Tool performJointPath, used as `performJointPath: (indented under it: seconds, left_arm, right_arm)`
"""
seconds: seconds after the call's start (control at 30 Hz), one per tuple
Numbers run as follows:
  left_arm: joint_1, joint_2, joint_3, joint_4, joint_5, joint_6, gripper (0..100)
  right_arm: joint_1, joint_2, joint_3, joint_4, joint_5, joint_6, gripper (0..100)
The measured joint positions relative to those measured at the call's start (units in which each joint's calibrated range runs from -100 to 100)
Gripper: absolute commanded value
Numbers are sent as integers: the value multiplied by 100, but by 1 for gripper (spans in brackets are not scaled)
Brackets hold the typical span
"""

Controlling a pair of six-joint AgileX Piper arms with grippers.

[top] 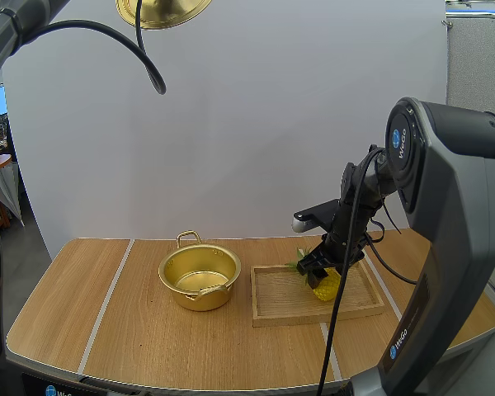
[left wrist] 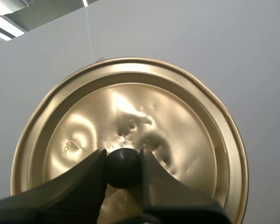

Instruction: Open the pot, put the pineapple inside, and close it

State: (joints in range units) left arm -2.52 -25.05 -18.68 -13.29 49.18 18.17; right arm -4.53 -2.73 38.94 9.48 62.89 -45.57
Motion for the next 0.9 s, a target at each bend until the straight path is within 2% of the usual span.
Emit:
performJointPath:
  seconds: [0.47, 0.5, 0.67, 0.7, 0.9]
  left_arm:
    - [0, 0, 0, 0, 0, 0, 0]
    - [0, 0, 0, 0, 0, 0, 0]
    - [0, 0, 0, 0, 0, 0, 0]
    - [0, 0, 0, 0, 0, 0, 0]
    - [0, 0, 0, 0, 0, 0, 0]
  right_arm:
    - [0, 546, -12, -47, -371, 0, 100]
    - [0, 546, -12, -47, -371, 0, 91]
    - [0, 546, -12, 33, -192, -9, 5]
    - [0, 546, -12, 57, -135, -9, 0]
    - [0, 378, -12, 95, 92, -9, 0]
